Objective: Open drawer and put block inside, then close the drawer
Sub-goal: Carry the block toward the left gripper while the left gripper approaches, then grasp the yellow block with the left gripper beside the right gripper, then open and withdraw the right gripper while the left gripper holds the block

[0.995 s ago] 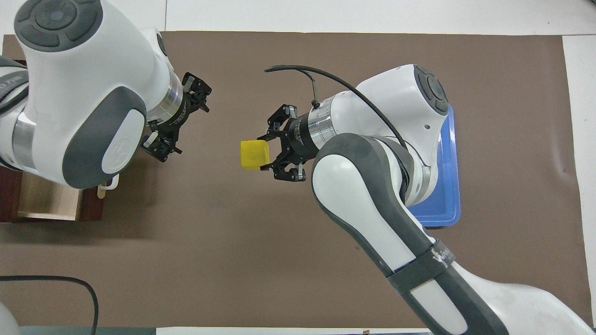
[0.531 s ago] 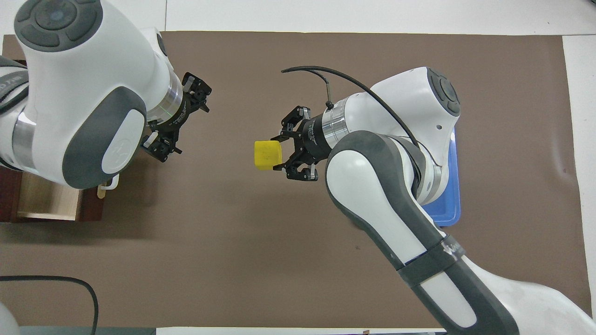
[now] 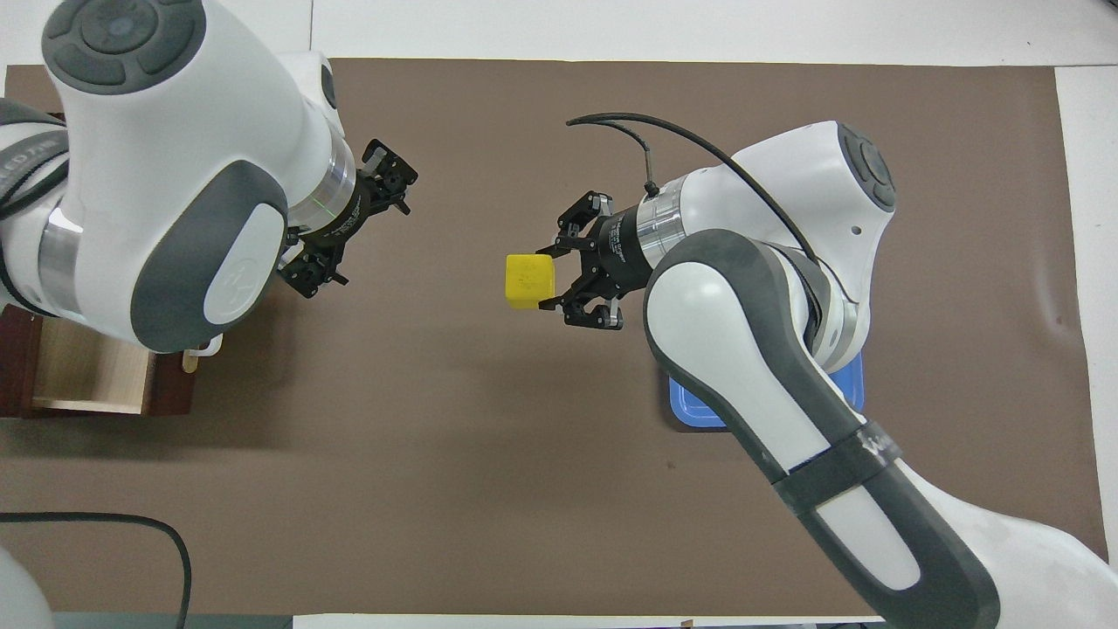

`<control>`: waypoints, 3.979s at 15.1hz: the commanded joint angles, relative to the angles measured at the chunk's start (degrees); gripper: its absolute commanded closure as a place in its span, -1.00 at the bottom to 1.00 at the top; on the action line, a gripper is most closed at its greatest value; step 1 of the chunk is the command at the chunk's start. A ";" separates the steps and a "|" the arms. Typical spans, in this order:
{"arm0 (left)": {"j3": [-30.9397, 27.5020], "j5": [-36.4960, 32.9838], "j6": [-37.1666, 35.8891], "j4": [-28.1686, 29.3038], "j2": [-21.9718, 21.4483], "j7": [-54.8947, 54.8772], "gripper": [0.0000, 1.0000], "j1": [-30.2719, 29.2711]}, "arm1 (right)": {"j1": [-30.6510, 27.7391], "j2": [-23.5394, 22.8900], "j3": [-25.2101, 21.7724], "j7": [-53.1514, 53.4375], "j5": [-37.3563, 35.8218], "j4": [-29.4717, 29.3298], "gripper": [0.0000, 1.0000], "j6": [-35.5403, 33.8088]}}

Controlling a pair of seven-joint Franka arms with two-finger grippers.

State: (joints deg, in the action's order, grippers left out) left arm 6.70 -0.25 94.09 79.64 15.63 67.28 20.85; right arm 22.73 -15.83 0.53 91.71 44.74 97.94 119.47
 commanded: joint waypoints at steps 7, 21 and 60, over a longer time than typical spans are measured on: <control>-1.07 3.24 0.21 -2.30 1.42 12.30 -1.00 1.47 | -0.77 1.77 0.52 -1.71 1.67 2.00 1.00 0.76; -0.98 -0.27 4.79 0.95 1.95 49.44 -1.00 6.04 | 6.71 1.42 0.70 5.23 1.93 2.08 1.00 9.91; -0.72 -0.27 6.99 8.69 -1.66 49.01 1.00 7.19 | 5.92 0.98 0.61 9.72 3.95 1.21 -1.00 10.79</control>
State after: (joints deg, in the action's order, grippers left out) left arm 6.32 0.21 100.97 86.74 15.39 117.09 28.11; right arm 29.49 -15.52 0.88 100.84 47.13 98.72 129.62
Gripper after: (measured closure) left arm 0.449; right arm 0.106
